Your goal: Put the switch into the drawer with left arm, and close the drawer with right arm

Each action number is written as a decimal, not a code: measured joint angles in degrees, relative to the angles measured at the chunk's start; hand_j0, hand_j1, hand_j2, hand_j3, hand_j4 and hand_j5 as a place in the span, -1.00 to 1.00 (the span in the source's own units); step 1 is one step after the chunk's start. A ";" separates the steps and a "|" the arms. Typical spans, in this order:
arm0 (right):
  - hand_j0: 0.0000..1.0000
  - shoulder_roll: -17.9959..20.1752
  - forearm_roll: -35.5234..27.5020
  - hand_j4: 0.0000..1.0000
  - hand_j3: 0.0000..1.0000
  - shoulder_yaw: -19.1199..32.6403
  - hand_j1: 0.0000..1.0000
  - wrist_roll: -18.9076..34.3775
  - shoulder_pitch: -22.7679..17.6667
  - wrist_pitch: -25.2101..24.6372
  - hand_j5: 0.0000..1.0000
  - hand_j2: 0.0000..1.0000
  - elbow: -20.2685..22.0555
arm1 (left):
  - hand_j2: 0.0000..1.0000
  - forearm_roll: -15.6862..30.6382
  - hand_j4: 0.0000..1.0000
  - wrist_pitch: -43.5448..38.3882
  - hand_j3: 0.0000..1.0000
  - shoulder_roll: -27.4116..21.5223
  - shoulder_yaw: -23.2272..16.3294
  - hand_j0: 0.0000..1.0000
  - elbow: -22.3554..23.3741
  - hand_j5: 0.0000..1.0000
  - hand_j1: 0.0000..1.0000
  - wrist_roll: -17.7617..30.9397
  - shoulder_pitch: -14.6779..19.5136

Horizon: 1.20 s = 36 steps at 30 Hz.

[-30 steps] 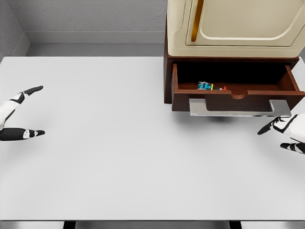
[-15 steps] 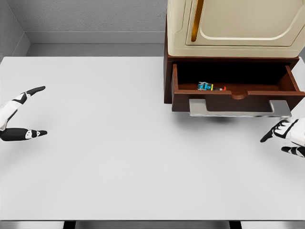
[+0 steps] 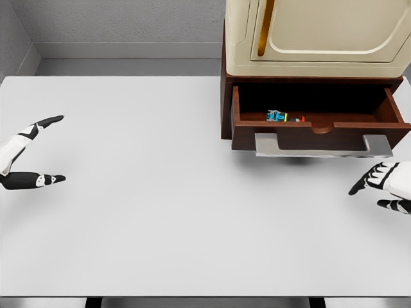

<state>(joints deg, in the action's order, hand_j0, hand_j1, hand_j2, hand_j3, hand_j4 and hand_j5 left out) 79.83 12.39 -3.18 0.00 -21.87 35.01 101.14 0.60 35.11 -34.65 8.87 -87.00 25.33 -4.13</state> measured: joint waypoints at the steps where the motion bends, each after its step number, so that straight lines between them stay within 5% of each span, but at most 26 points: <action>1: 0.37 -0.11 -0.05 0.37 0.37 0.00 0.37 -0.02 0.07 0.00 0.37 0.37 0.03 | 1.00 -0.01 1.00 0.00 1.00 0.02 0.00 1.00 -0.04 1.00 1.00 0.00 0.00; 36: 0.44 4.24 -5.68 0.44 0.44 -0.47 0.44 -0.01 -0.99 0.02 0.44 0.44 -2.23 | 1.00 -0.02 1.00 0.01 1.00 2.75 0.88 1.00 -1.20 1.00 1.00 2.46 -0.35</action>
<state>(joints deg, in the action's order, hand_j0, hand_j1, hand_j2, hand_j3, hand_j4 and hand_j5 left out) 84.07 6.71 -3.64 -0.01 -22.86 35.03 98.92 0.58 35.12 -31.90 9.76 -88.20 27.79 -4.48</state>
